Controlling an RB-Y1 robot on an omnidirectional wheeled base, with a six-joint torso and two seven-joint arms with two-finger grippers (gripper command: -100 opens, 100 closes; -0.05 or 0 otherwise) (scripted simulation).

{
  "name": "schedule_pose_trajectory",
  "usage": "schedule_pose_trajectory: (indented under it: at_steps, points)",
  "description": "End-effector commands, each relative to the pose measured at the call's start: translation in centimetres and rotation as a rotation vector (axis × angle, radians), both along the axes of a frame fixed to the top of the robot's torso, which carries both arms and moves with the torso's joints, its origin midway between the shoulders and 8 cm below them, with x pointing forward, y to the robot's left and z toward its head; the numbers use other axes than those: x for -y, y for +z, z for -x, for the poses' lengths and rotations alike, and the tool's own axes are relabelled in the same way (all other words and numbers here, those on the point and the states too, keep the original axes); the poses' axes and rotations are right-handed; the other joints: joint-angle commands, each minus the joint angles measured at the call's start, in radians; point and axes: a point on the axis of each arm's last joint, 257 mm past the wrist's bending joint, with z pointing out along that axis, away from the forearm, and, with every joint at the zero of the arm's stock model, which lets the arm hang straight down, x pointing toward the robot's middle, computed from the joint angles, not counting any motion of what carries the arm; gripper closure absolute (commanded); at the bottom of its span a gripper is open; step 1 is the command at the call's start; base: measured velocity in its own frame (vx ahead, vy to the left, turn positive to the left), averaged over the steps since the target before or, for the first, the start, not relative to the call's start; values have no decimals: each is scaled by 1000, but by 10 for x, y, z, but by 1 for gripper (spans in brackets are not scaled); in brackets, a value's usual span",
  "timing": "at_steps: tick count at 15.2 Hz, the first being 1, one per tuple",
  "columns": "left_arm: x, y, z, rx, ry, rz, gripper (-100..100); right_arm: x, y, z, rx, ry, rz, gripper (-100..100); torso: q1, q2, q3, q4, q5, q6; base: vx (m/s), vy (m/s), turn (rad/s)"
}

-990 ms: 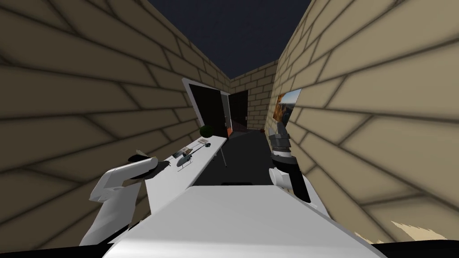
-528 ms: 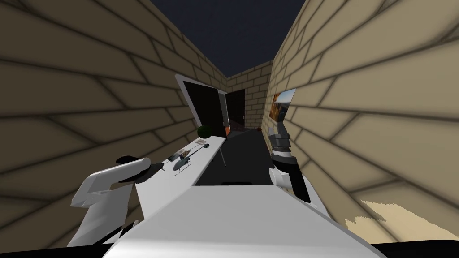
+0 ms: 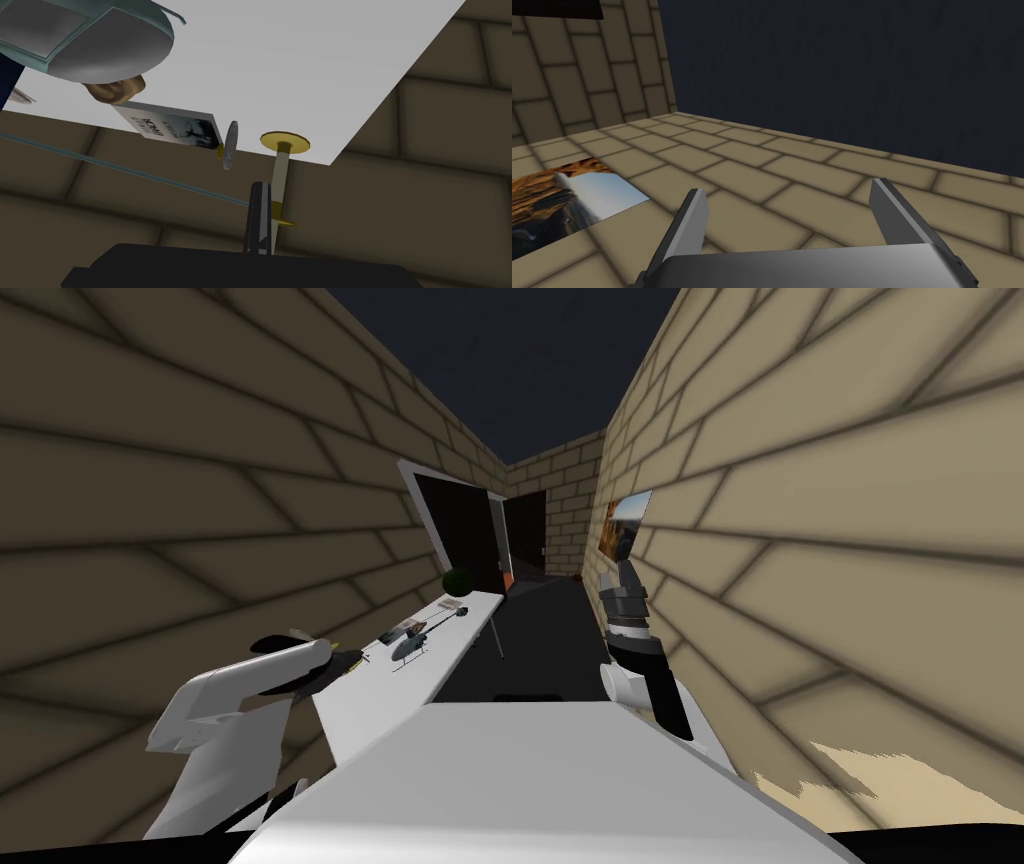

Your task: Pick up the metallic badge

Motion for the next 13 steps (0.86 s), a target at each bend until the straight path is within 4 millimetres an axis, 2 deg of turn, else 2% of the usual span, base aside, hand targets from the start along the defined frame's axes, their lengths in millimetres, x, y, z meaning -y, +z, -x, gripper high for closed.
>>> schedule_pose_trajectory:
  at_steps: [1,2,4,5,6,8,9,10,12,13]
  points:
    - [0,0,0,0,0,0,100,0,0,0,0,0,0,0,0,0,0,0,0,0,88,47,-37]
    - [-11,4,12,-14,33,8,-100,0,0,0,0,0,0,0,0,-1,-1,0,0,0,7,51,-165]
    - [-20,9,21,-21,61,15,-100,0,0,0,0,0,0,0,2,5,2,1,0,0,-49,81,-263]
    - [-16,6,15,-14,42,9,-100,0,0,0,0,0,0,0,4,7,4,1,1,0,-34,63,-88]
    - [-22,28,7,32,41,-20,-100,0,0,0,0,0,0,0,2,7,4,1,1,0,-96,-19,66]
    - [-26,50,-1,80,37,-50,-100,0,0,0,0,0,0,0,-7,13,7,3,-1,-1,-192,-99,137]
    - [-21,36,4,48,39,-30,-100,0,0,0,0,0,0,0,-10,17,9,3,-2,-2,-132,-68,64]
    - [-22,28,7,32,41,-20,100,0,0,0,0,0,0,0,-10,16,9,4,-2,-1,1,-12,-97]
    - [-17,6,16,-16,46,10,100,0,0,0,0,0,0,0,-3,5,3,1,-1,0,105,57,-124]
    - [-19,19,10,12,43,-7,100,0,0,0,0,0,0,0,0,0,0,0,0,0,82,52,-52]
